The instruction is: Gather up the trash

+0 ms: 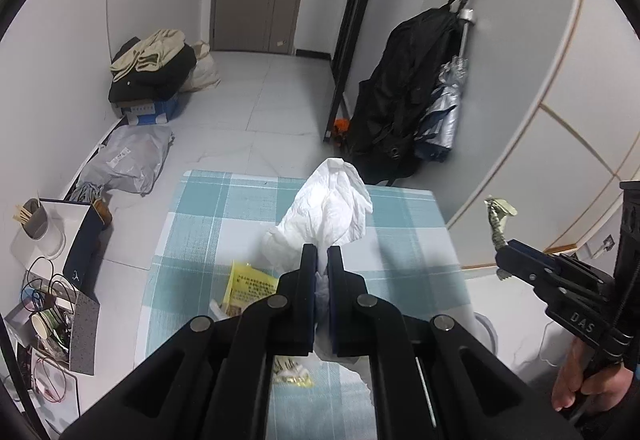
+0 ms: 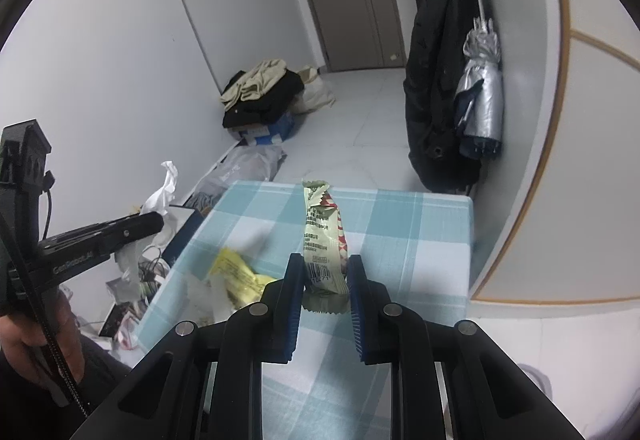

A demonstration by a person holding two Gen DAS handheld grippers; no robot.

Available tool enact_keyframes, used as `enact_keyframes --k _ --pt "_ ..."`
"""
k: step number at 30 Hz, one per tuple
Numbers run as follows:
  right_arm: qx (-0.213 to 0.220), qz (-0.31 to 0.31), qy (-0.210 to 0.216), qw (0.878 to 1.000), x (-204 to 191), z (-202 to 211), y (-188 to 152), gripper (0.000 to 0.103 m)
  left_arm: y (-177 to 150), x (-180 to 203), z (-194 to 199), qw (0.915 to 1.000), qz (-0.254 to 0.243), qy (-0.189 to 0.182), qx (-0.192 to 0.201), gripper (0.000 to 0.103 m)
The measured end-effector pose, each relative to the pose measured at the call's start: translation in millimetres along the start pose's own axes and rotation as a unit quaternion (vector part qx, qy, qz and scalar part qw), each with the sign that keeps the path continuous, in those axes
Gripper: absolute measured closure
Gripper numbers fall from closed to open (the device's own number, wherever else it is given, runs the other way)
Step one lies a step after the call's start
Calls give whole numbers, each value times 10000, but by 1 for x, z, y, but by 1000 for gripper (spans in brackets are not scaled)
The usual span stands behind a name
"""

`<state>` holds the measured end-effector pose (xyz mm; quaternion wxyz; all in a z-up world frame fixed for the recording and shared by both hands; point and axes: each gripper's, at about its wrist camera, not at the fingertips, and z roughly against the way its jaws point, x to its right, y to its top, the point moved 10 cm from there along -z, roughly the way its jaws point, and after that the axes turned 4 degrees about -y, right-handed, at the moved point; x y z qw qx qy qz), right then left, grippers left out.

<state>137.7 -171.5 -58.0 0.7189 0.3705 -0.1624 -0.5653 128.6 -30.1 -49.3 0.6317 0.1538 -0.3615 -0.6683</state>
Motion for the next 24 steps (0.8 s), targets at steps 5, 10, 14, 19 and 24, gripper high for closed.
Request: enact_keyframes --k 5,10,14,19,24 --pt "174 -23 -12 9998 -11 26 -5 83 -4 10 17 9998 -59 -133 153 101" --pt "349 -81 -26 9994 -14 50 -7 83 -3 20 30 9992 -164 -251 270 101" --pt "548 -157 -89 9983 -6 75 -3 83 -1 37 36 9982 -294 -421 318 101" --pt "769 -263 -241 9964 16 109 1 83 6 77 43 9950 -495 -800 334 101" --pt "936 -497 -547 9929 54 143 -7 83 8 130 39 9879 -672 -1394 136 101"
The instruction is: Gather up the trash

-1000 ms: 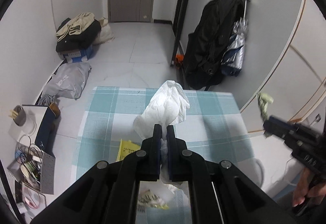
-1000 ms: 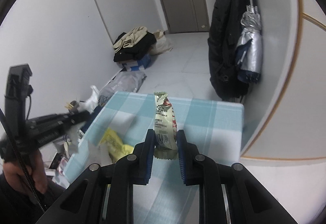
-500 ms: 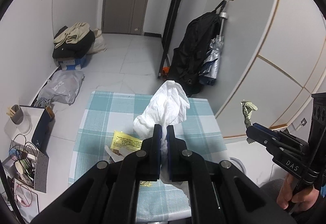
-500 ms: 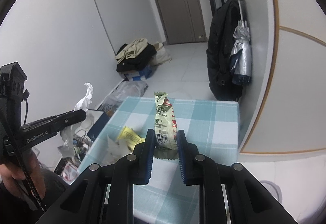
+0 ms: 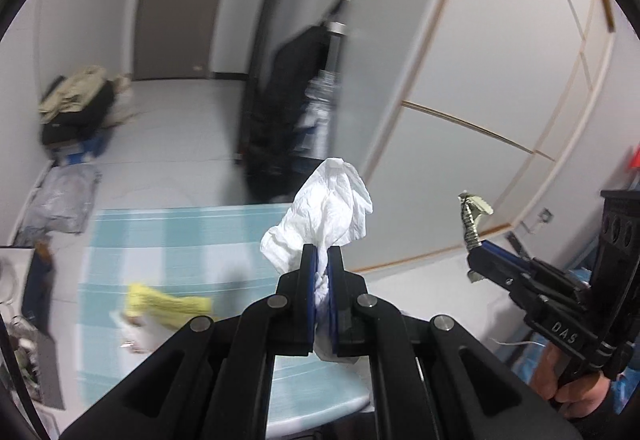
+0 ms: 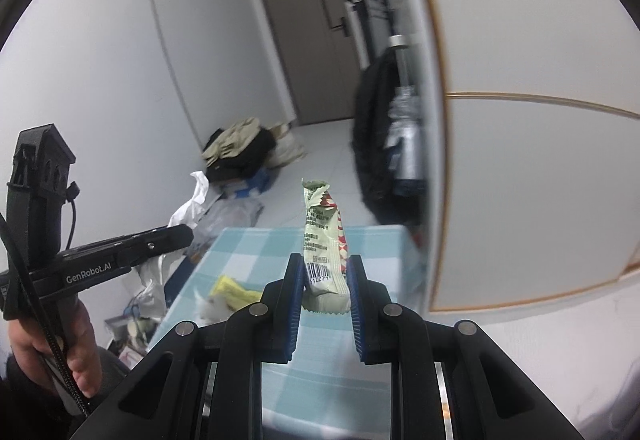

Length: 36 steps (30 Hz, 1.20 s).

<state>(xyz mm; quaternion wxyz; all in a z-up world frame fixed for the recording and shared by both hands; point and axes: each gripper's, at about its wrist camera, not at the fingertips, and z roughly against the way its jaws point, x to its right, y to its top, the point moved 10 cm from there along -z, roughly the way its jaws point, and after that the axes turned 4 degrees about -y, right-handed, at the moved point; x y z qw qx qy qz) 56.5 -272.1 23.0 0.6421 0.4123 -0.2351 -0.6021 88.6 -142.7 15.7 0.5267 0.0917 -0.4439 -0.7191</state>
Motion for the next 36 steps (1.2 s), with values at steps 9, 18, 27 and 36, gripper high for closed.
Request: enact_keyframes --k 9,18,27,36 --pt "-240 -313 -1204 9919 96 16 -26 83 -30 77 -76 9860 -108 -1187 -1167 101" --pt "-776 -986 -1527 9803 176 -9 -80 83 -76 119 -151 9584 -270 -1606 -2342 101" --pt "-1508 -1775 -1397 9624 242 -48 -152 83 -127 145 -209 9310 -270 -1555 -3292 101" --pt "-2261 -2473 -839 9384 270 -97 -227 83 -171 143 -255 9100 -173 -1312 -3928 101"
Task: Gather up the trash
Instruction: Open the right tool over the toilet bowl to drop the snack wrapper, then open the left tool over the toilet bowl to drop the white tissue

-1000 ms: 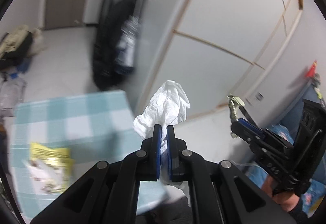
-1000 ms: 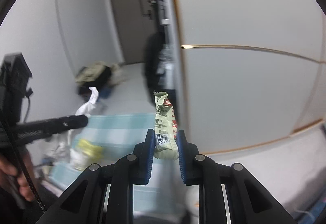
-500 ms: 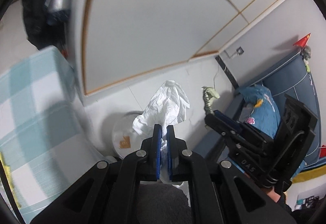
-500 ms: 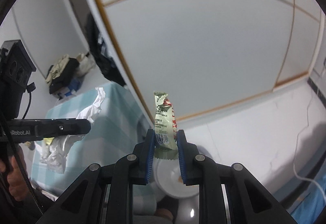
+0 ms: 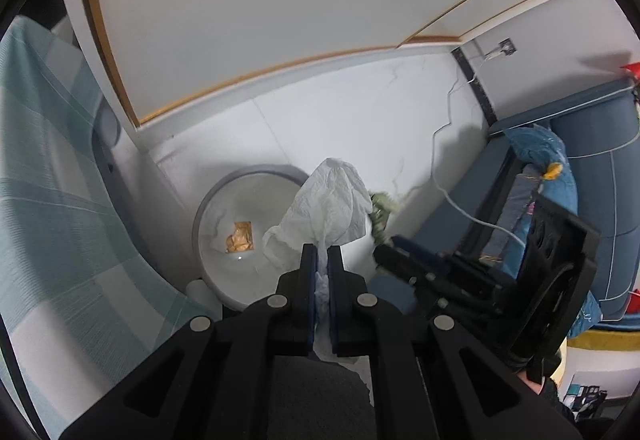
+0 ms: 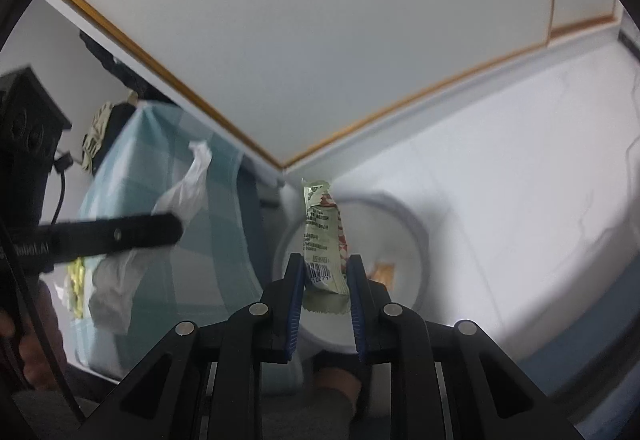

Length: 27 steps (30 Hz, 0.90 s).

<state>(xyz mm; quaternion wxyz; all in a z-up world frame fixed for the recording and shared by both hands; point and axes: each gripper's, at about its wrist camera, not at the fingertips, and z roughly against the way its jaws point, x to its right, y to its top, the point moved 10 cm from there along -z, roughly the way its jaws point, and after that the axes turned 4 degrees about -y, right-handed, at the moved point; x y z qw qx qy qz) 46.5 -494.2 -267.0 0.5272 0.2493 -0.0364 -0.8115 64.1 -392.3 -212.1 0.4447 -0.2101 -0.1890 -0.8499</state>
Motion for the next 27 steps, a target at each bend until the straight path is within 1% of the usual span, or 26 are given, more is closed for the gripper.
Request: enact_keyframes --k 4,7,11,13,15,18,22,23,24,27 --pt "-357 -104 35 9993 6 -32 -11 83 -4 -14 -19 9995 170 76 -271 101" --pt "-570 -216 84 9981 8 -53 -16 82 -4 -18 -25 9988 221 186 -405 101" --pt "-758 -235 50 9968 9 -75 -19 80 -4 -21 -33 9981 174 315 -491 101" --pt "-823 -254 37 9963 4 -85 -17 80 -4 -22 -36 9979 202 313 -536 101" --pt "-807 -250 85 9964 7 -84 -19 79 -3 -25 -42 9976 221 316 -576 101" --pt "-752 -231 81 9969 10 -85 -14 72 -2 -27 -47 9972 269 306 -626 101" --pt "-583 -261 -26 9980 25 -75 -16 69 -5 -26 -53 9964 314 293 -734 101" --pt "-520 -298 -71 9982 29 -71 -14 63 -5 -27 -54 9963 310 293 -748 101" --pt "-470 -336 -121 9983 32 -68 -14 54 -6 -27 -55 9961 308 299 -765 101" --pt "-275 -470 -244 9982 43 -56 -10 47 -7 -27 -58 9954 337 331 -832 101"
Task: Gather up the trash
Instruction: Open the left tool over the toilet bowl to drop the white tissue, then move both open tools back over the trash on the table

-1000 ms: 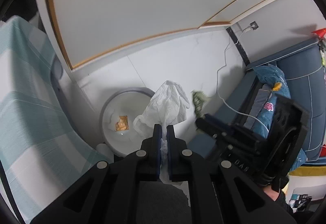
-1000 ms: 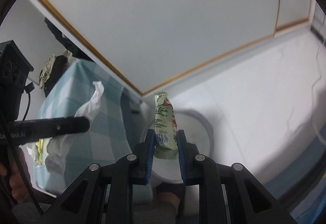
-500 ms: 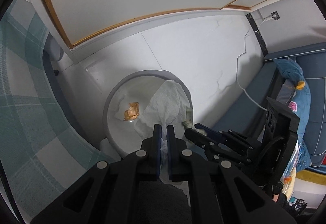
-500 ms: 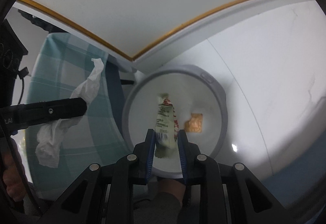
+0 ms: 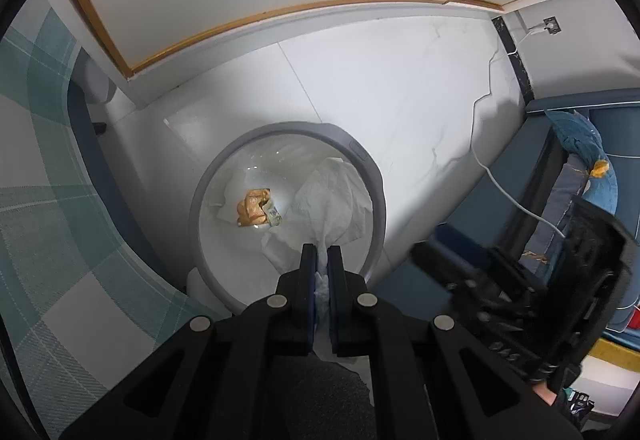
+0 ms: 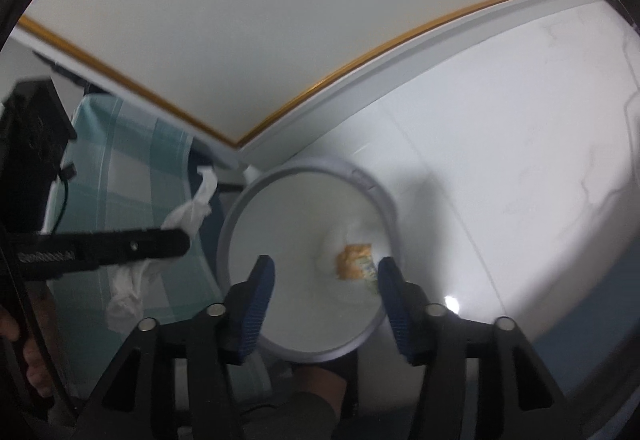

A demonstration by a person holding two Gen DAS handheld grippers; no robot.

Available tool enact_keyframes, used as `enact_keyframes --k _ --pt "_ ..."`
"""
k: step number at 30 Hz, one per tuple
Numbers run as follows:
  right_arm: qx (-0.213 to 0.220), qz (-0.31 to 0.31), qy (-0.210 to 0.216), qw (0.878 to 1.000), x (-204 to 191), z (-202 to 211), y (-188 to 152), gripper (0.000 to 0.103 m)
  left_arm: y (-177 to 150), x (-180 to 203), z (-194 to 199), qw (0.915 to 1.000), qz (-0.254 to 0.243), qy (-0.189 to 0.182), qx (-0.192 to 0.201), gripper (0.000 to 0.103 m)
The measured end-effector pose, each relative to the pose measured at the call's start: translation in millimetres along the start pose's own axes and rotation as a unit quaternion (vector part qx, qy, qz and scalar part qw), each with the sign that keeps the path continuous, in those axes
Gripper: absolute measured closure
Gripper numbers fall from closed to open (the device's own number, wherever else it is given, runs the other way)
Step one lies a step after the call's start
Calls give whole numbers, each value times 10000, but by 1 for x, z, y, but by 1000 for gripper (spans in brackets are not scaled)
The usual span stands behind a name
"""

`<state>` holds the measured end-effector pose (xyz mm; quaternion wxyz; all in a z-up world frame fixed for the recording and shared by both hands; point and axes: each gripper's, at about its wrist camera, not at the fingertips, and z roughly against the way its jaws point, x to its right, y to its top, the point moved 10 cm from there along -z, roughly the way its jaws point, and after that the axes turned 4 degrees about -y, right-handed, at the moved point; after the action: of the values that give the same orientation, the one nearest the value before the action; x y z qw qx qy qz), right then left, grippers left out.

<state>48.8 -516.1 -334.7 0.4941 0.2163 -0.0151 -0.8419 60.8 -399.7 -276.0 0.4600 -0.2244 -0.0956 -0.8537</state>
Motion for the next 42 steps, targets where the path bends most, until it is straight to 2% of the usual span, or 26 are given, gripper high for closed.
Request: enact_keyframes --k 1,3,11,15,16,18,20,28,36,39,42 --pt "42 -52 5 10000 3 4 1 45 -1 0 -2 10000 29 19 -34 101" --pt "102 -131 -13 9999 7 9 1 34 -2 -3 -5 9998 92 109 -109 101" --pt "182 -119 -14 9998 9 15 5 26 -10 -4 -17 9988 218 199 -395 101" --pt "201 -92 32 9997 4 12 7 23 -12 -6 -20 9983 182 304 -453 98" --pt "193 -88 23 9998 4 12 7 23 -12 -7 -20 9982 212 314 -459 96" --pt "182 -108 26 9998 2 11 7 22 -13 -8 -20 9984 253 293 -415 77" --pt "179 -115 17 9998 2 12 7 20 -12 -8 -17 9988 255 267 -308 62" --pt "209 -124 -6 9997 2 16 6 17 -12 -12 -9 9988 287 382 -137 60" --pt "354 -136 12 9993 -1 39 7 11 -8 -7 35 9962 24 652 579 60" --pt "496 -133 73 9987 -7 55 7 9 -9 -3 60 9914 -153 813 1015 60" --pt "611 -109 95 9980 -17 70 7 9 -14 1 84 9830 -382 1112 1408 58"
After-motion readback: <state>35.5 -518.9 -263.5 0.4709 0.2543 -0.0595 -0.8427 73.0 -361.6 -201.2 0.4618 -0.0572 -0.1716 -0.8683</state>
